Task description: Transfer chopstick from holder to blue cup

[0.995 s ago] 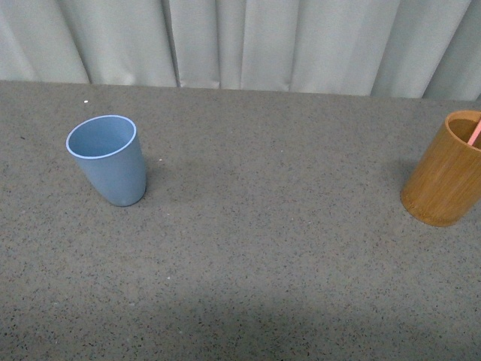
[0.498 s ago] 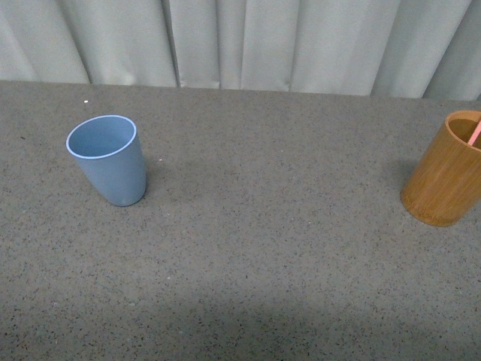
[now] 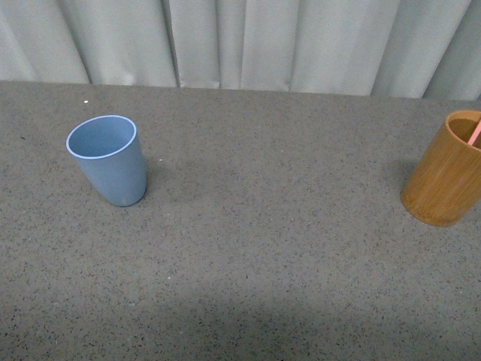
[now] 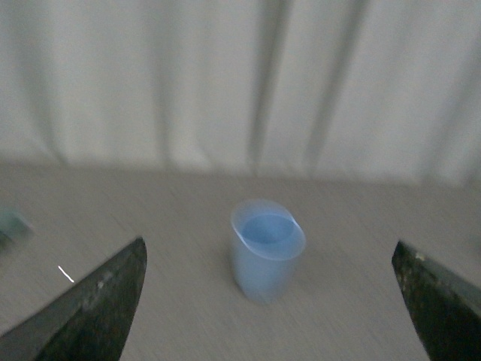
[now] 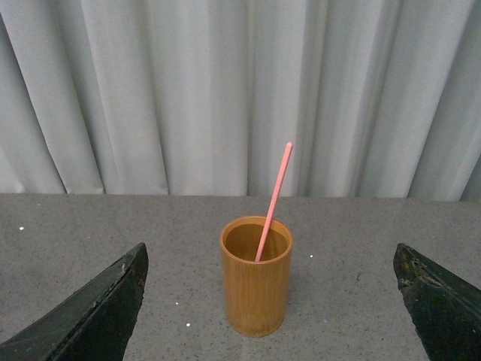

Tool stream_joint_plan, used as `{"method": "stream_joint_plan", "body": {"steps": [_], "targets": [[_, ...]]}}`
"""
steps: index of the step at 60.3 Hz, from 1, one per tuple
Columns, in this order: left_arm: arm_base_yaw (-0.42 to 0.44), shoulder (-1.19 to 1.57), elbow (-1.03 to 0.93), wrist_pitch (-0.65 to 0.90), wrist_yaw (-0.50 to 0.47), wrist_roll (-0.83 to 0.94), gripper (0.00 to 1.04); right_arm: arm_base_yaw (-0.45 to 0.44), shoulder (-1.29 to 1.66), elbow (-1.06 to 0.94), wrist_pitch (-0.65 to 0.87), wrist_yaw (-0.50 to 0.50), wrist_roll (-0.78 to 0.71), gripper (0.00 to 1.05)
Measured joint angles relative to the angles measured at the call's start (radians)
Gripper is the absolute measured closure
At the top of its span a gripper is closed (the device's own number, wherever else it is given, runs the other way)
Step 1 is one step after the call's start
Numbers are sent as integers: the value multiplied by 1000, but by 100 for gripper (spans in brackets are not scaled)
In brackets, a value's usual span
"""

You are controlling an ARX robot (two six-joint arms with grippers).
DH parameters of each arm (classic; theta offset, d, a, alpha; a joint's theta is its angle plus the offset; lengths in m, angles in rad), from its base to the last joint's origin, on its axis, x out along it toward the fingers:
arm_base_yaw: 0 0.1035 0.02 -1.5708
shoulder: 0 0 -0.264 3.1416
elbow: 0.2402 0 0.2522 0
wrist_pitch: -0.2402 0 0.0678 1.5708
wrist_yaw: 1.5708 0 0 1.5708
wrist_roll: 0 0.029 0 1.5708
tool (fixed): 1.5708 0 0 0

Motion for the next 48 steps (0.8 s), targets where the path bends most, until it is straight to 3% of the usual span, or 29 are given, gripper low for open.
{"method": "stream_joint_plan", "body": {"steps": [6,11,21,31,48], "targets": [[127,188,62,-183,379,-145,7,0,0,0,0,-4,0,10],[153,274,61,-161,510,-236,7,0,0,0,0,-1,0,10],[95,396,72,-34,421,-328,7,0,0,0,0,0,0,10],[-64,631,96,159,229,-376,7,0,0,0,0,0,0,10],[-246,1027,201,367,5,-432,7,0,0,0,0,0,0,10]]}}
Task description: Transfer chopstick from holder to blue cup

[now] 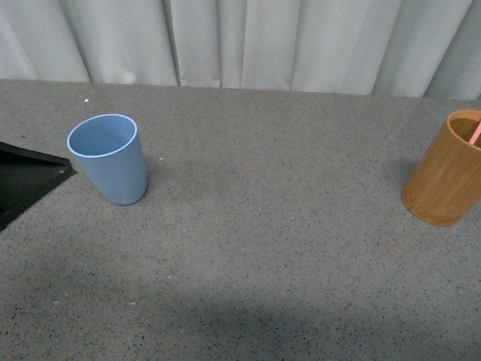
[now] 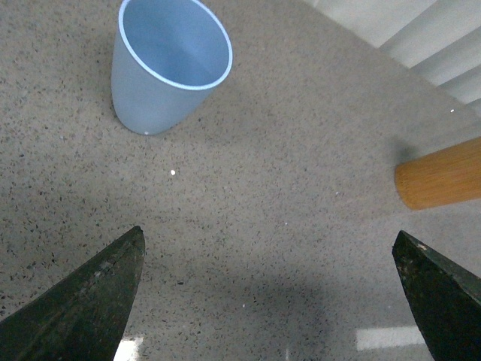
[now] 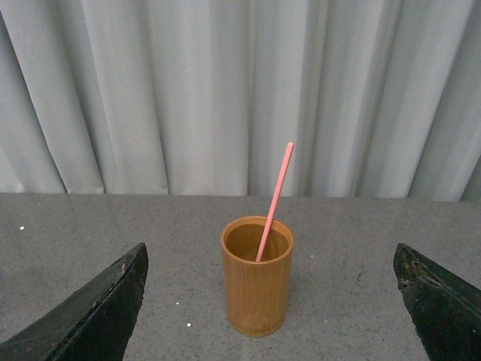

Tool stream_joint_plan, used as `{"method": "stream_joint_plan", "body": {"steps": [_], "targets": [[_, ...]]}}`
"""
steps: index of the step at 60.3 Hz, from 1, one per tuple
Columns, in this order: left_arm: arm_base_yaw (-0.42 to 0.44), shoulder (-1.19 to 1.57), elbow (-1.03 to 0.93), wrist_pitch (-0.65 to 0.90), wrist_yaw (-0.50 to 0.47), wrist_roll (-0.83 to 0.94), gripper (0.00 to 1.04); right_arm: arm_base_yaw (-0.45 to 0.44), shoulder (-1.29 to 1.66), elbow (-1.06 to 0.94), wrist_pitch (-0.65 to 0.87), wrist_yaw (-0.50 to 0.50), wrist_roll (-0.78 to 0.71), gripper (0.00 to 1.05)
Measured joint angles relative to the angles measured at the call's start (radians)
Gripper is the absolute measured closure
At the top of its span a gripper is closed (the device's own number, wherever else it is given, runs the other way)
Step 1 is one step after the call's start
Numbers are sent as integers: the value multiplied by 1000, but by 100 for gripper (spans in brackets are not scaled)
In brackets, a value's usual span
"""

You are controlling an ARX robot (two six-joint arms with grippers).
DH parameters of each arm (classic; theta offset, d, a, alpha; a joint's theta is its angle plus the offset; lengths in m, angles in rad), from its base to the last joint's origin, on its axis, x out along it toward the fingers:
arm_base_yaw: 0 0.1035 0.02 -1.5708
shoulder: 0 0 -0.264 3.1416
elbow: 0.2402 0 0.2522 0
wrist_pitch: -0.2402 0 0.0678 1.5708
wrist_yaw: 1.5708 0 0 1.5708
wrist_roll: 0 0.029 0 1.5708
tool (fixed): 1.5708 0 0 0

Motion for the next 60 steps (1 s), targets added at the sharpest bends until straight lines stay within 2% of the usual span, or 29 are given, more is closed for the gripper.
{"method": "stream_joint_plan", "body": {"steps": [12,22,60], "targets": [[-110,168,60,55,-87,-16,7,0,0,0,0,0,0,10],[-158,288,91,96,-126,-21,7,0,0,0,0,0,0,10],[-172,463,220,100,-197,-69,7,0,0,0,0,0,0,10]]}}
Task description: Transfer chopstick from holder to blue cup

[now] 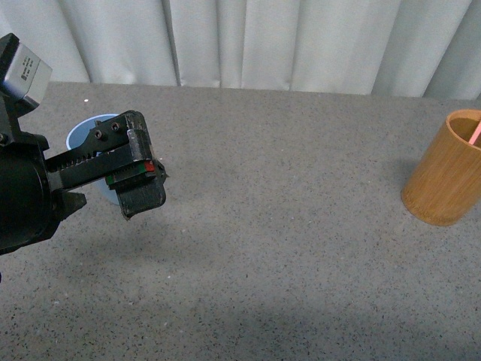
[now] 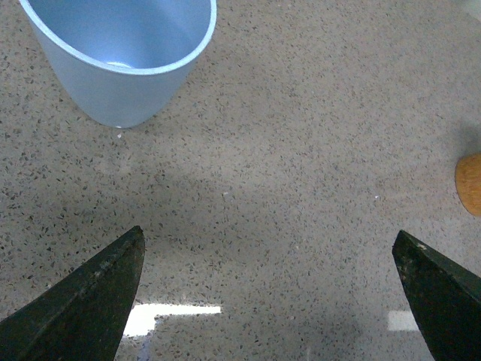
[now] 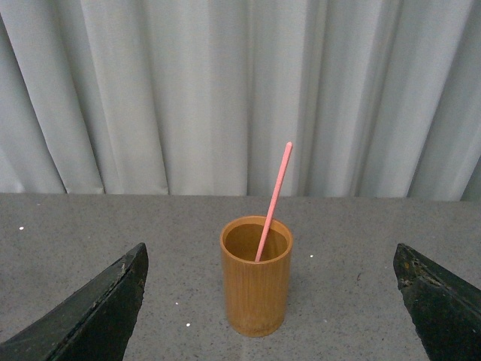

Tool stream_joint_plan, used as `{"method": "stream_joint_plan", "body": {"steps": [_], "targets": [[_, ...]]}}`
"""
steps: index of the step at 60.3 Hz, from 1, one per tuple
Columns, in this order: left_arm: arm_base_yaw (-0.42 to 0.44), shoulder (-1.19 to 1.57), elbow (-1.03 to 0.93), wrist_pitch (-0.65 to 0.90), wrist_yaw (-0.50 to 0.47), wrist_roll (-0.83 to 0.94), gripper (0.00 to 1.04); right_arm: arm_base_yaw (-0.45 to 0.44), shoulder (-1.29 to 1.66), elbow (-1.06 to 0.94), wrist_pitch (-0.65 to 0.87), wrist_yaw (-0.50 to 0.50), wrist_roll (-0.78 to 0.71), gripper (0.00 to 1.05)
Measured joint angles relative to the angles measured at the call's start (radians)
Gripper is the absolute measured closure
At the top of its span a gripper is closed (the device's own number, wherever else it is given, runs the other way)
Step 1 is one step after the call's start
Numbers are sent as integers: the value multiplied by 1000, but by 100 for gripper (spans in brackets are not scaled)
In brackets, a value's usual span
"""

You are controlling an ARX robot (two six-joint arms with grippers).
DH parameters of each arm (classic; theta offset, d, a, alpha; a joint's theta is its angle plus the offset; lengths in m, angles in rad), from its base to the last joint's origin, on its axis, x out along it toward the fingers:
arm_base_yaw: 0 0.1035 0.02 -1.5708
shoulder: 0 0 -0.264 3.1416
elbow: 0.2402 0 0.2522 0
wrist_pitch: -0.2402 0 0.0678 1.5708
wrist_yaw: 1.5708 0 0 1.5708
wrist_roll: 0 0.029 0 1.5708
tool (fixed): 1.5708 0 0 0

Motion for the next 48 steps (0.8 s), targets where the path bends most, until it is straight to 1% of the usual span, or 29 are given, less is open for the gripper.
{"method": "stream_joint_plan", "body": {"steps": [27,48], "targets": [[29,76,58,-4,-24,-4,7,0,0,0,0,0,0,10],[70,146,87,10,-33,-30,7,0,0,0,0,0,0,10]]}}
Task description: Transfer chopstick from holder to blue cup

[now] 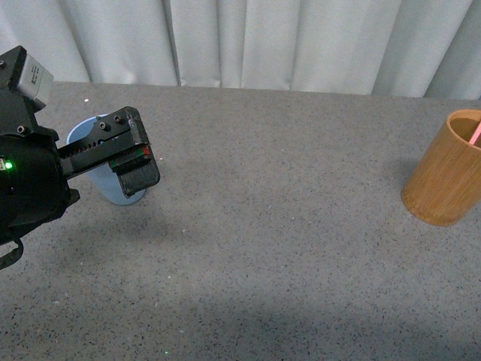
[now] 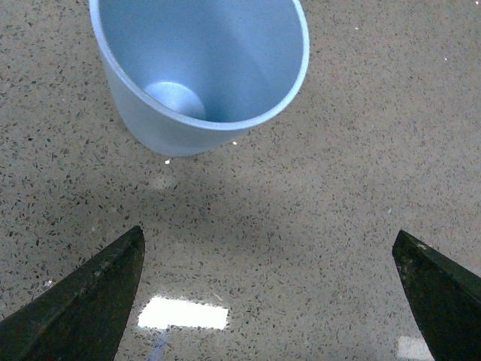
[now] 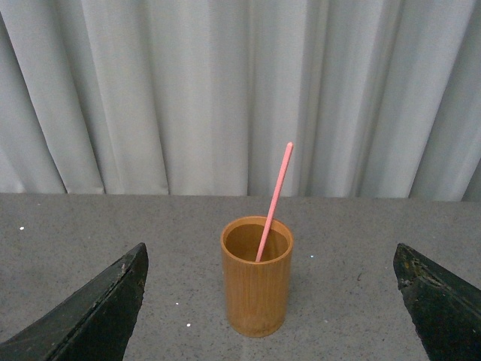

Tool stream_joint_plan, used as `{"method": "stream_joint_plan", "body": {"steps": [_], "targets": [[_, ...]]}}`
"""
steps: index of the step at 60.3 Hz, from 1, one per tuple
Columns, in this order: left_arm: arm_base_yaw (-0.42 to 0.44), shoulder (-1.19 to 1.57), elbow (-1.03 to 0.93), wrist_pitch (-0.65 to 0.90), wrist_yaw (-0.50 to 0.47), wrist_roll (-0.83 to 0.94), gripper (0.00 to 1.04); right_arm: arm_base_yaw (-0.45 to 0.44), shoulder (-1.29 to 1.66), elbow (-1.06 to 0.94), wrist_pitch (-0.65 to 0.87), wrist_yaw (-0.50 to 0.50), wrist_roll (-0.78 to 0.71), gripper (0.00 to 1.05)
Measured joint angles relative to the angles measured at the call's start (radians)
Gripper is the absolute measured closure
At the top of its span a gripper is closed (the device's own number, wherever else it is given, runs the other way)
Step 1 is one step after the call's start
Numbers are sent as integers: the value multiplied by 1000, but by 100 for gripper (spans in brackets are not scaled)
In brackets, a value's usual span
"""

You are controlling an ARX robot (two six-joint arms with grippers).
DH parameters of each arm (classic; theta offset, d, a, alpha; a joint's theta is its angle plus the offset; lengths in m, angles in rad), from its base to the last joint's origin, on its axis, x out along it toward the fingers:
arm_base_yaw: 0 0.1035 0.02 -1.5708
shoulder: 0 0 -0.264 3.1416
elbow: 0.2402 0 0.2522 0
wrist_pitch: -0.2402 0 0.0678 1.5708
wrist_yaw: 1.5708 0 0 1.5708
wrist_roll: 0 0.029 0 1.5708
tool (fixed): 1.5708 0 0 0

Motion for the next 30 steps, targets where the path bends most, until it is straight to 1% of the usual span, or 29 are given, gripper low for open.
{"method": "stream_joint_plan", "body": {"steps": [14,30], "targets": [[30,27,42,1,-9,-32,7,0,0,0,0,0,0,10],[70,64,84,-17,-40,-64,7,0,0,0,0,0,0,10]]}}
